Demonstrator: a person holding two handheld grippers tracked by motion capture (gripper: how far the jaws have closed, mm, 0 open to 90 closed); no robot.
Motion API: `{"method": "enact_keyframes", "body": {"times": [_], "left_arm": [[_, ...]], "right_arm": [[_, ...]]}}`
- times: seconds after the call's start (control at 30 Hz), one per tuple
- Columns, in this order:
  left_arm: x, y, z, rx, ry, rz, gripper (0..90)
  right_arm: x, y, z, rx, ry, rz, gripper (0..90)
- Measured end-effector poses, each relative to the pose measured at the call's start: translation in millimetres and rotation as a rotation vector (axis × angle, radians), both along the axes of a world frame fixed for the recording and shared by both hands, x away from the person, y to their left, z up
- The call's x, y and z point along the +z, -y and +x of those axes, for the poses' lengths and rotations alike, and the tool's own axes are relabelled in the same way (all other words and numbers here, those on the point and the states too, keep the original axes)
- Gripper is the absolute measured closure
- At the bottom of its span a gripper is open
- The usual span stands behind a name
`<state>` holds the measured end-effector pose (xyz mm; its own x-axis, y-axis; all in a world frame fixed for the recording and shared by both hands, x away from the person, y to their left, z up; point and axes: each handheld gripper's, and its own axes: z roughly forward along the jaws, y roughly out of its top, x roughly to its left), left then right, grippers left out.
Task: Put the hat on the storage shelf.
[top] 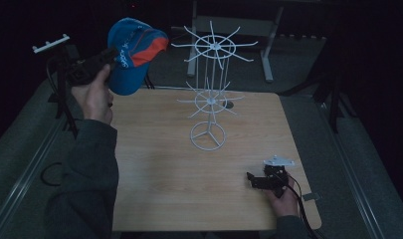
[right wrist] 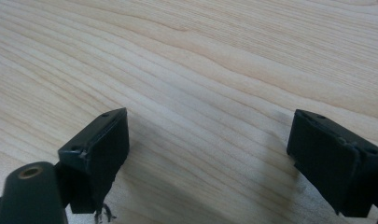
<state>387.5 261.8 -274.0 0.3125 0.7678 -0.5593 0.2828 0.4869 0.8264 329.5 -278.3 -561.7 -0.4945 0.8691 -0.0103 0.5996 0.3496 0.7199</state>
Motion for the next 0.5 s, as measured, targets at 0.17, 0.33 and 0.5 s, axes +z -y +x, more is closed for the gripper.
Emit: {"method": "enact_keyframes", "body": {"times": [0.17,0.33,0.5], "left_arm": [[0.7,2.8,1.1,0.004,0.001,-0.012,88.9],[5.1,7.5,1.7,0.003,0.014,-0.02,88.9],[8.9,10.2,1.2,0.0,0.03,-0.027,88.8]], "right_arm": [[0.0,0.0,0.0,0.0,0.0,0.0,12.7],[0.0,0.0,0.0,0.0,0.0,0.0,12.7],[0.0,0.0,0.0,0.0,-0.001,-0.001,12.7]]}}
